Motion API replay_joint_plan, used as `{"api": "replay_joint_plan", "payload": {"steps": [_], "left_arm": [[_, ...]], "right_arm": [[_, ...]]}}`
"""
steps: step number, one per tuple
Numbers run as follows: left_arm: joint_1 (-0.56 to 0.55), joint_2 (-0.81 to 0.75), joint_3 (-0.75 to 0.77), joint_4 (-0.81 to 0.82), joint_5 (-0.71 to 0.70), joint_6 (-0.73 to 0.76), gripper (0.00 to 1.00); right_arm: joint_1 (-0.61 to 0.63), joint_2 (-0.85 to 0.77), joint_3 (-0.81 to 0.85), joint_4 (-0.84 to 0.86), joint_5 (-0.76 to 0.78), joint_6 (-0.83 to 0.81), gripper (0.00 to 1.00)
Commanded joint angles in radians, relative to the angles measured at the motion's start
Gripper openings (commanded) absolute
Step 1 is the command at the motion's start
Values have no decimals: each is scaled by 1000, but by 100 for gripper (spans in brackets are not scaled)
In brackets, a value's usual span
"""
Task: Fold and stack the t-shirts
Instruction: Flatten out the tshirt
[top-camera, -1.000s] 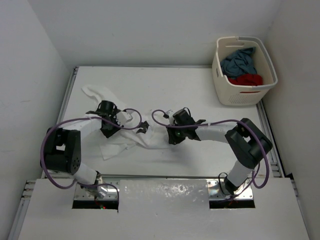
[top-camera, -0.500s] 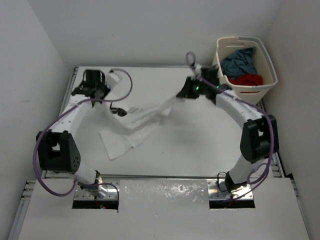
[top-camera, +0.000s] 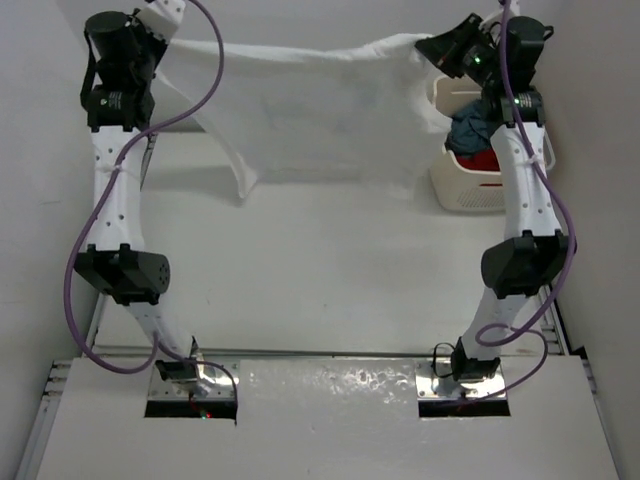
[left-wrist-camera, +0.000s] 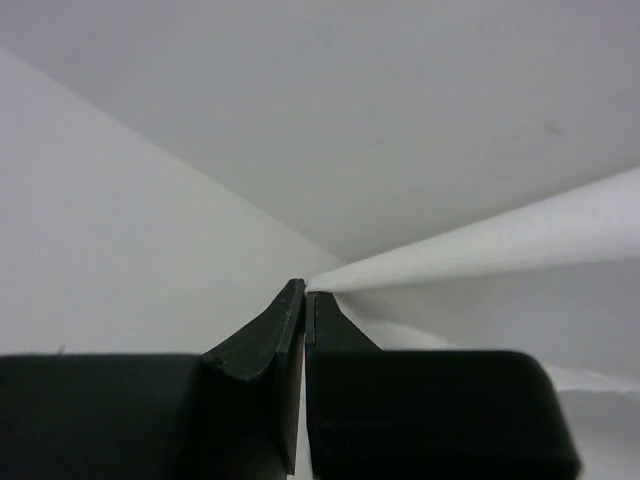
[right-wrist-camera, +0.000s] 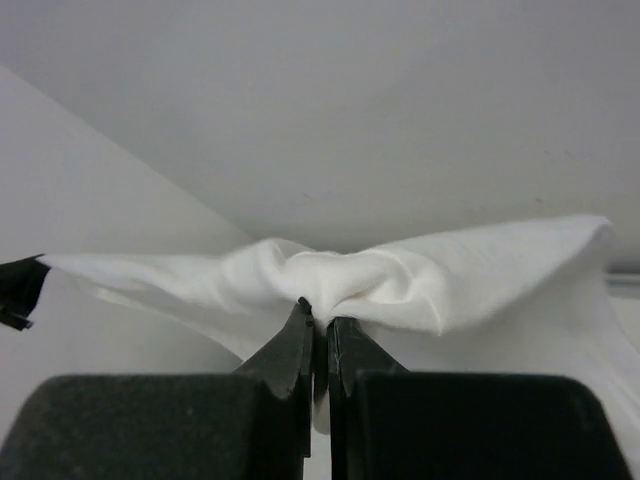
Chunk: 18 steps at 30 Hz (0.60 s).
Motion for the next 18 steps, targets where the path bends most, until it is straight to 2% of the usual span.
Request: {"api": "replay_joint_plan", "payload": {"steps": [1,3,4,5,7,8,10,11,12,14,16,18], "left_arm": [[62,-102,-49,70,-49,25,0],[65,-241,-213,188,-23,71,0],[65,-287,-375,231,-1,91,0],[65,-323,-437,227,25,128,0],[66,-395,-594,165,54,130,0],[66,-412,-644,131,62,139,0],[66,-484,-851,79,68,174,0],[68,-513,-922,68,69,203,0],[68,-569,-1061,48,79,225,0],[68,-622,-1186,-4,76,280,0],[69,-693,-1357,-52,50,320,0],[68,-745,-1489,-82,25,366,0]], "right_arm": [[-42,-131,-124,51,5,60,0],[-40,-204,-297,51,-4,43,0],[-40,-284,-357,48,-7,16,0],[-37,-324,-493,37,-6,-1,0],[-34,-459,-642,23,8,-47,0],[-27,-504,-807,11,19,-58,0],[-11,-638,-969,-27,54,-90,0],[18,-680,-1109,-50,75,-107,0],[36,-717,-1174,-81,100,-130,0],[111,-810,-1343,-176,201,-194,0],[169,-860,-1466,-204,247,-184,0],[199,-909,-1670,-166,212,-115,0]]}}
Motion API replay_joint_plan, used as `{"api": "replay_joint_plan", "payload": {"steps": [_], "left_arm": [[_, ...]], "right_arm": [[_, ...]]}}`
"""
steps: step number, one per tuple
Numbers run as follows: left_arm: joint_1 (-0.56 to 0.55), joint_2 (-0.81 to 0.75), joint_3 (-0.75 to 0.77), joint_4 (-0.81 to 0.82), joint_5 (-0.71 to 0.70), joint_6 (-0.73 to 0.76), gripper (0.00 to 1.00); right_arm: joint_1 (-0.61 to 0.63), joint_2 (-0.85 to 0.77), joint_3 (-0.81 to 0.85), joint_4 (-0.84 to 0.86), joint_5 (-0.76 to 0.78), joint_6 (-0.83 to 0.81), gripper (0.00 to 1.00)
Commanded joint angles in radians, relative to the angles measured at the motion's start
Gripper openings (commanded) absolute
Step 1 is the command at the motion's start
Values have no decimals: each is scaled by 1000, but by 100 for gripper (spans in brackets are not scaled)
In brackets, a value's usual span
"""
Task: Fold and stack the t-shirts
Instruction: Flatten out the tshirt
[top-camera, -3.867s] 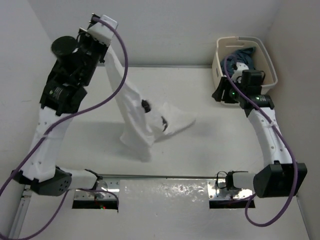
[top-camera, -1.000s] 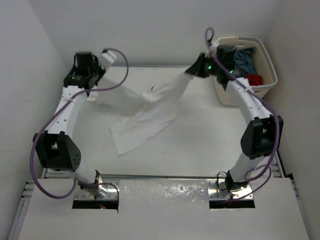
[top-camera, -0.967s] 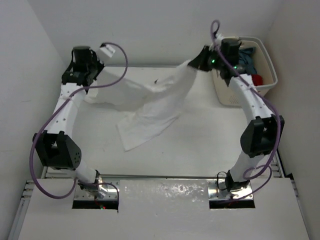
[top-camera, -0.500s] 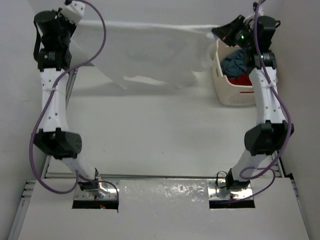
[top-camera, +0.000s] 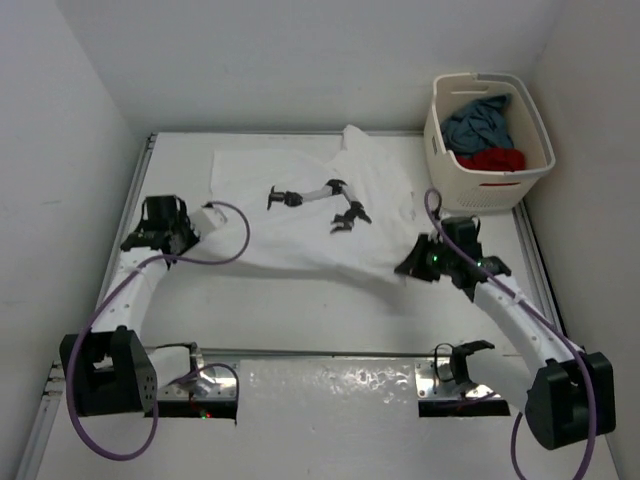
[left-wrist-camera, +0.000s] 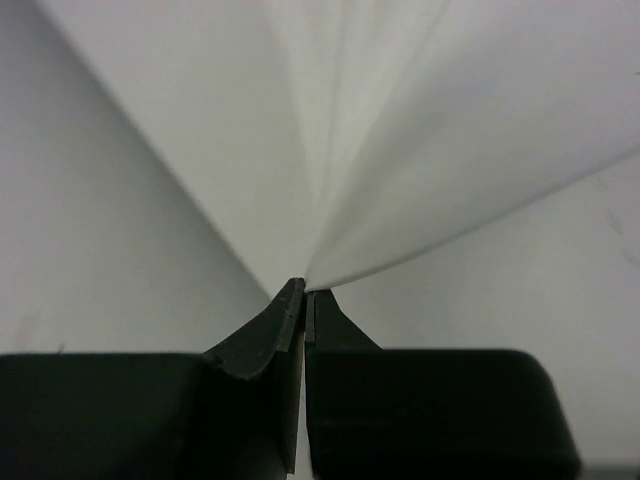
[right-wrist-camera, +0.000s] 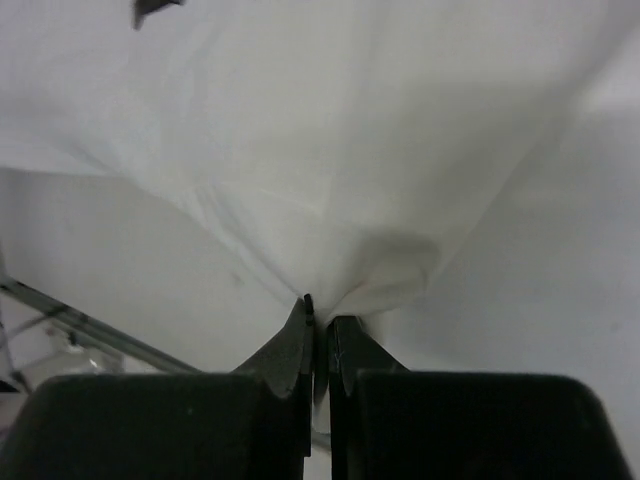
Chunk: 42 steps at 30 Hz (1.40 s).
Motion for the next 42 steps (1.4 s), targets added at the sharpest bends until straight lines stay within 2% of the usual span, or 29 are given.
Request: {"api": "replay_joint_plan", "payload": {"steps": [1,2,5,9,12,16,18,21,24,25,27,28,30,32,34,36,38,42], "left_arm": [[8,-113,-155,-111,-34,135,0],[8,-122,-188,-122,-40,151,0],[8,-139,-339,-115,-111,204,0],[8,-148,-390,-96,-125,217,0],[8,-145,-355,-60,-119,166,0],[10,-110,-263,36,-109,106,0],[10,-38,-194,74,-87,53,0],[10,99,-79,83,-36,-34,0],[7,224,14,108,6,-99,0],[4,281,42,119,6,-110,0],[-10,339,67,134,-13,-133,0],[-18,390,89,132,-26,-141,0],[-22,425,107,122,-24,-164,0],[-22,436,105,122,-10,-174,0],[-22,424,81,137,-8,-185,0],[-22,412,53,155,-11,-185,0],[-24,410,45,157,-8,-190,0],[-24,404,36,158,-5,-194,0]], "right_arm": [[64,-56,-222,5,26,38,0],[69,-59,-326,25,9,56,0],[69,-7,-423,48,-52,98,0],[69,15,-411,16,-80,92,0],[66,27,-336,-5,-94,93,0],[17,108,-123,-85,-120,67,0],[-32,153,-75,-61,-161,73,0],[-54,289,71,-61,-145,44,0],[-57,485,184,-68,-137,16,21],[-57,583,254,-62,-145,16,28],[-57,674,361,-42,-160,27,45],[-57,752,403,-45,-168,10,50],[-57,803,507,-94,-142,-20,55],[-57,826,531,-82,-134,-46,58],[-57,817,522,-38,-151,-47,58],[-52,796,502,2,-160,-43,52],[-45,782,511,-48,-110,-108,52],[-43,751,531,-162,1,-302,57]]}}
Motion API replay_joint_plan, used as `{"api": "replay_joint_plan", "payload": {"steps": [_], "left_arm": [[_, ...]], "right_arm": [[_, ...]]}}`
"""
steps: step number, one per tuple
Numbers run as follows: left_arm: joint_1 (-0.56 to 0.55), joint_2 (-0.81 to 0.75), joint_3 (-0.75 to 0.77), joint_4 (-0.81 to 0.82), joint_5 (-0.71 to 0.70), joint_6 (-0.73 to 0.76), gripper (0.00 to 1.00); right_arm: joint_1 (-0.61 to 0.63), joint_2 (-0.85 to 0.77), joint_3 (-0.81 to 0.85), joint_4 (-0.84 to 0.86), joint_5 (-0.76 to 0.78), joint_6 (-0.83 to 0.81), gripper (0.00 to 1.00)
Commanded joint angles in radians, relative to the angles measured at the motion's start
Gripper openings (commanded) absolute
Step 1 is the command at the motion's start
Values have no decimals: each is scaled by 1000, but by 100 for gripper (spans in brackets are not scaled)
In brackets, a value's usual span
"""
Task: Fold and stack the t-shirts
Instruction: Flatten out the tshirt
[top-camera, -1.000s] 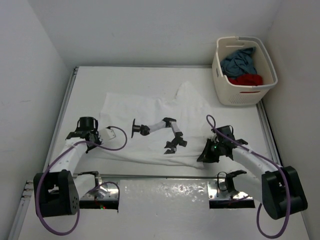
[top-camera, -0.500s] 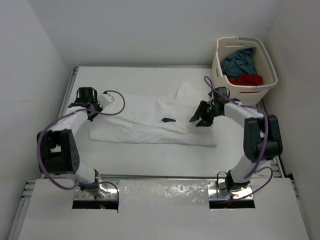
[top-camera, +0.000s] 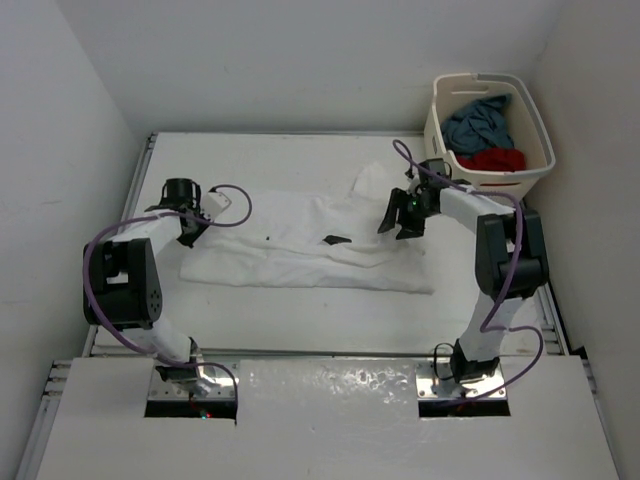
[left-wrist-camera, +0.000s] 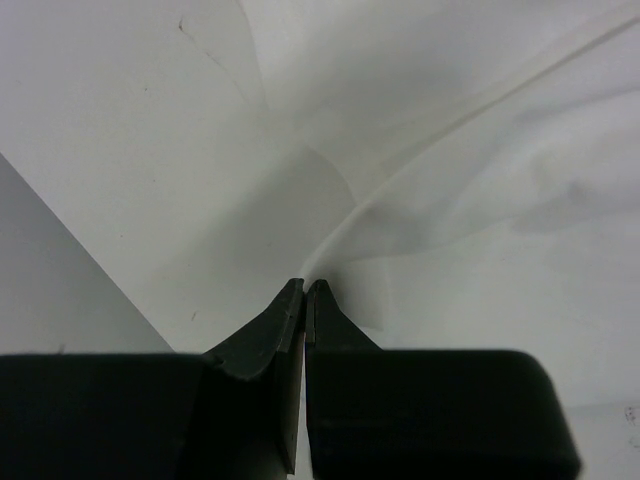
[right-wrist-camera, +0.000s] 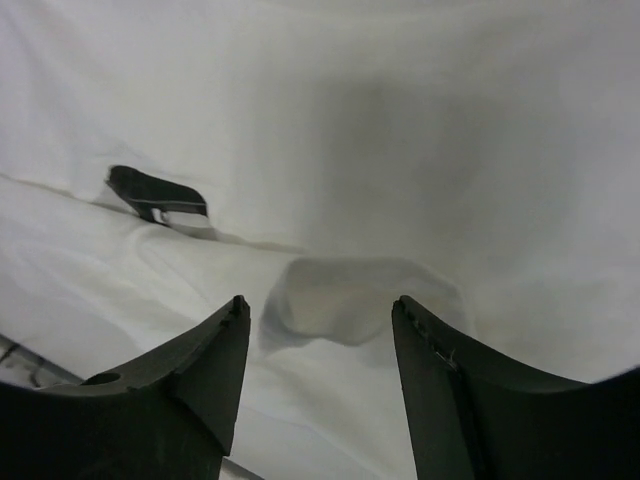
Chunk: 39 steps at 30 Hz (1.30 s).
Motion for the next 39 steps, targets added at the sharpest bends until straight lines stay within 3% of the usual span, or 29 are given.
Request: {"api": "replay_joint_plan", "payload": {"steps": [1,6,9,10,12,13,17,24,34,39], "left_arm": [[-7,-35,-6,36,25,-26,0],[-7,-23,15,25,26,-34,0],[-7,-24,15,25,20,-32,0],[-7,-24,15,25,20,-32,0],[-7,-26,12,25,20,-32,0],[-7,-26,11,25,19,-32,0],[-7,-26,6,27,14,-34,0],[-7,-35,-6,28,11,-26,0],[-7,-52,-17,35,12,-21,0],[-7,-52,-22,35,8,-20,0]], "right_arm": [[7,-83,38,-71,107,-217,58],[6,-128,113,-152,217,-289,57],[4,-157,60,-143,222,-263,30],[6,-170,35,-131,219,-230,13],[7,-177,-26,-106,208,-181,8],[7,-175,-42,-99,204,-168,9],[17,-161,-89,-83,214,-139,27],[24,-100,-66,-68,199,-134,35],[33,-11,-39,-40,221,-136,36],[49,13,1,-39,254,-147,30]]}}
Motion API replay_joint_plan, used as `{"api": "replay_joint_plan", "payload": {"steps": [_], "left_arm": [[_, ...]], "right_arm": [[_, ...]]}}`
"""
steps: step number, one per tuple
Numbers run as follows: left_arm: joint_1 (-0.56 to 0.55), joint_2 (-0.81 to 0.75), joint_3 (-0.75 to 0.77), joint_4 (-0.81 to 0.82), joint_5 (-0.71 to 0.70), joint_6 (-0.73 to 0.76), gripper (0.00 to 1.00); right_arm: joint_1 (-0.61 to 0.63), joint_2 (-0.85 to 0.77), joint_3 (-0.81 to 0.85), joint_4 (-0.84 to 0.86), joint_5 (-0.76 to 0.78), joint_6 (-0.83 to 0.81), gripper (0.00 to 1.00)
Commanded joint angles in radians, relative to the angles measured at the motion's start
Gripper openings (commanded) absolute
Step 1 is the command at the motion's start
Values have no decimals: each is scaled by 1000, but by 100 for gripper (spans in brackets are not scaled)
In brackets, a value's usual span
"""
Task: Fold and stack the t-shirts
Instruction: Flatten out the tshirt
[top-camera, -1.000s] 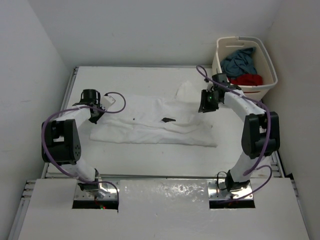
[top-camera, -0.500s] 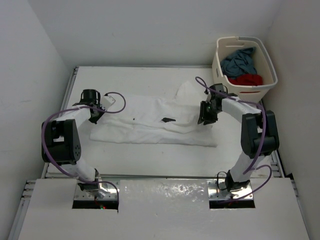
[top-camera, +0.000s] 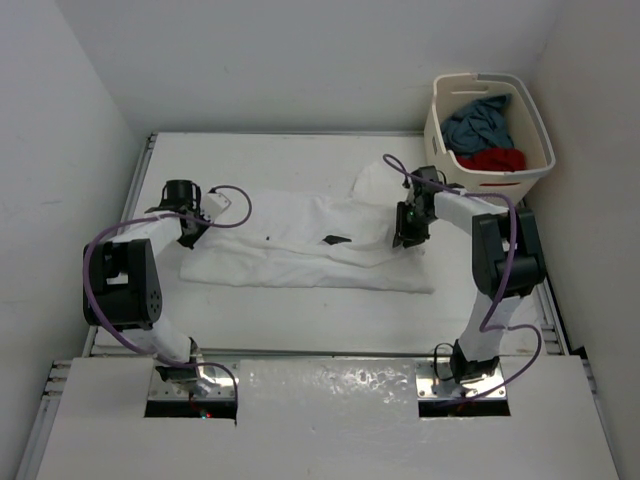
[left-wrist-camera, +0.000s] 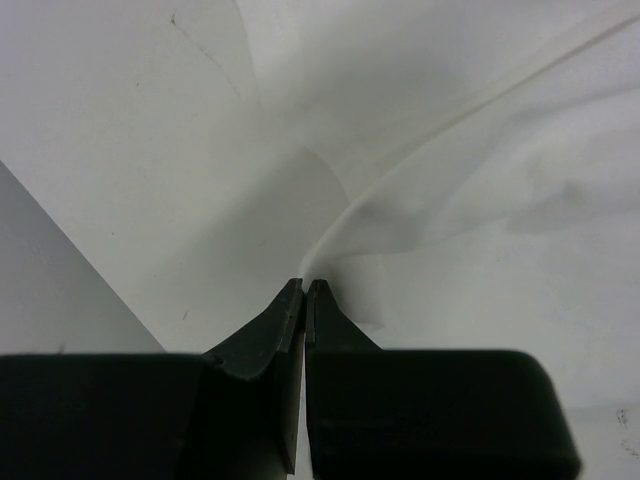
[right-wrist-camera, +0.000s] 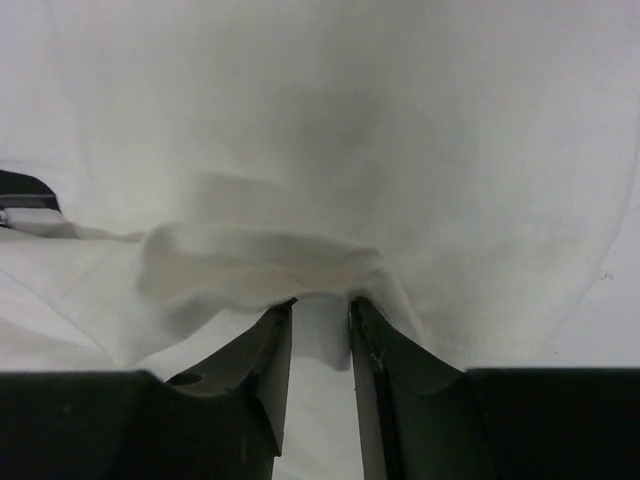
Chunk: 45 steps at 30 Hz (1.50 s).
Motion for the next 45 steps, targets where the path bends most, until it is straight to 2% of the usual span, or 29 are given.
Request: {"api": "replay_joint_plan", "payload": {"steps": [1,4,5,9,15,20,23,24,25,26,27,28,29,30,32,33,35,36,38,40,41,42,43,44,45], "left_arm": [[-7,-48,-8,22,6,-1,0],[-8,-48,-8,22,4,-2,0],[-8,-46,-7,24,4,-1,0],[-8,-46,-7,25,0,2,0],[-5,-48,21,25,0,-27,0],[-2,-42,120,9,39,-90,0],[-5,7,280,19,67,-146,0],[-2,32,338,19,70,-181,0],[-2,91,474,18,73,-203,0],[-4,125,549,7,67,-218,0],[-2,162,723,-2,64,-258,0],[-2,228,815,-7,57,-280,0],[-2,256,897,-19,58,-306,0],[-4,283,1058,-21,63,-317,0],[-2,342,1194,1,61,-340,0],[-2,357,1295,24,54,-359,0],[0,344,1335,131,34,-373,0],[3,325,1329,174,35,-376,0],[1,293,1329,203,73,-367,0],[-7,276,1305,155,84,-343,0],[-10,261,1271,145,115,-317,0],[-16,211,1151,148,128,-294,0],[-19,178,1075,148,129,-269,0],[-17,149,1006,159,132,-222,0],[-17,97,883,157,129,-197,0]], "right_arm": [[21,13,54,35,37,-8,28],[31,22,58,28,41,-13,20],[32,22,58,21,44,-10,14],[32,3,45,-14,55,-15,0],[23,-44,71,-85,11,-19,0],[-35,-44,132,-45,-163,47,0],[-37,70,397,-86,-189,63,0],[-38,169,612,-125,-224,76,0],[-43,227,737,-145,-249,91,0],[-60,289,875,-157,-285,164,0],[-74,349,1124,-113,-389,236,0],[-89,442,1216,-63,-423,320,0],[-121,462,1290,117,-448,514,0],[-137,461,1262,245,-466,609,0],[-175,354,1141,493,-435,806,0],[-184,314,1080,619,-407,823,0],[-196,248,1130,604,-356,741,0],[-201,234,1189,561,-356,708,0],[-222,158,1175,549,-370,656,0],[-233,78,1028,536,-370,580,0],[-233,-10,907,482,-349,536,0],[-232,-54,836,454,-336,462,0],[-232,-98,764,440,-329,461,0],[-232,-187,602,430,-322,429,0],[-232,-232,514,433,-319,407,0]]}}
